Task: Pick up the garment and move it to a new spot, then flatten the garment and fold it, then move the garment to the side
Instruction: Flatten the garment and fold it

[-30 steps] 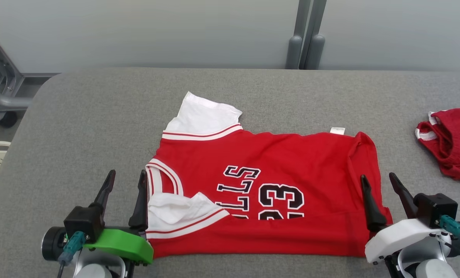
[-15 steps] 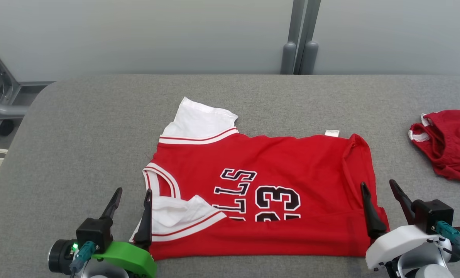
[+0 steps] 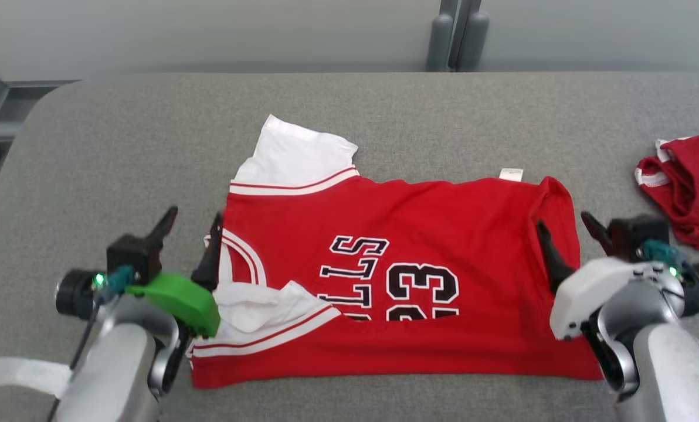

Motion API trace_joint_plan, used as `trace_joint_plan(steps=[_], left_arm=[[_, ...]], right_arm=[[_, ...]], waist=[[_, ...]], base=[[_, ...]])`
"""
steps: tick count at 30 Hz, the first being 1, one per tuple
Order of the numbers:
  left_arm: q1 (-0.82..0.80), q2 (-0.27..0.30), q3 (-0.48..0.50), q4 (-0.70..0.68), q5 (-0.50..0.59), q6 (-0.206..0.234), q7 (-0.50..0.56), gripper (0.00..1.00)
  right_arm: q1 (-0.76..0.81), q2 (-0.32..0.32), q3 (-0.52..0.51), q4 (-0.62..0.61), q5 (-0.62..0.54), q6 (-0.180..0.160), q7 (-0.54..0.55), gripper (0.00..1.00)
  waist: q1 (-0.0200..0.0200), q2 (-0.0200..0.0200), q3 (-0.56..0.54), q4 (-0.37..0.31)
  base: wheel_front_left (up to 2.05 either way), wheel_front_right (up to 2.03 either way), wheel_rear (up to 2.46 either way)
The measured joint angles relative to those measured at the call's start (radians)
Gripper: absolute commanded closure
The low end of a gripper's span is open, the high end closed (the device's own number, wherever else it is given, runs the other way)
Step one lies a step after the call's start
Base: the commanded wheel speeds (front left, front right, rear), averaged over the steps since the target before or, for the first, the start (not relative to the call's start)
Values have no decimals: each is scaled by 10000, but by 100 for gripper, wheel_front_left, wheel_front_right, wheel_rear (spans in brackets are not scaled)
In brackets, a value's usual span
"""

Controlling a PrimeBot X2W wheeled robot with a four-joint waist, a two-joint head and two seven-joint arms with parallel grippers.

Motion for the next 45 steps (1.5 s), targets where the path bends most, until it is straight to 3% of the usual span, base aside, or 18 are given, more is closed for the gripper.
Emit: trace_joint_plan(steps=[7,13,22,35,36,38,39,40,45], left_arm=[[-2748,311,-157,1463,56,-667,1312,0],[-4787,353,-428,2727,88,-1009,2086,0],[-6843,274,-669,4374,105,-1108,2794,0],[-8175,178,-796,5800,-174,-1091,3331,0],[-8234,174,-798,5871,-174,-1078,3329,4],[-8346,119,-794,5983,-188,-1005,3336,60],[-8400,52,-802,6023,-215,-978,3327,96],[-8432,-48,-803,6057,-232,-961,3315,100],[-8448,-477,-825,6249,-403,-965,3147,100]], right_arm=[[-1921,-10,826,-918,-395,0,2437,0],[-3239,-94,1519,-1329,-431,0,3432,0],[-4185,-44,1931,-1473,-387,0,3701,0],[-4240,-163,2347,-1653,-286,0,3568,0],[-4239,-161,2351,-1685,-290,0,3570,0],[-4239,-161,2334,-1797,-307,0,3618,0],[-4239,-157,2324,-1862,-313,0,3649,0],[-4239,-148,2322,-1939,-305,0,3661,0],[-4167,-71,2266,-2362,-345,0,3917,0]], waist=[[0,0,1018,-216],[0,0,1982,-520],[3,0,3323,-1059],[2,0,4295,-1718],[2,0,4340,-1734],[2,0,4421,-1740],[2,0,4458,-1722],[2,0,4487,-1685],[1,0,4560,-1435]], base=[[0,0,0],[0,0,0],[0,0,0],[0,0,0],[0,0,0],[0,0,0],[0,0,0],[0,0,0],[0,0,0]])
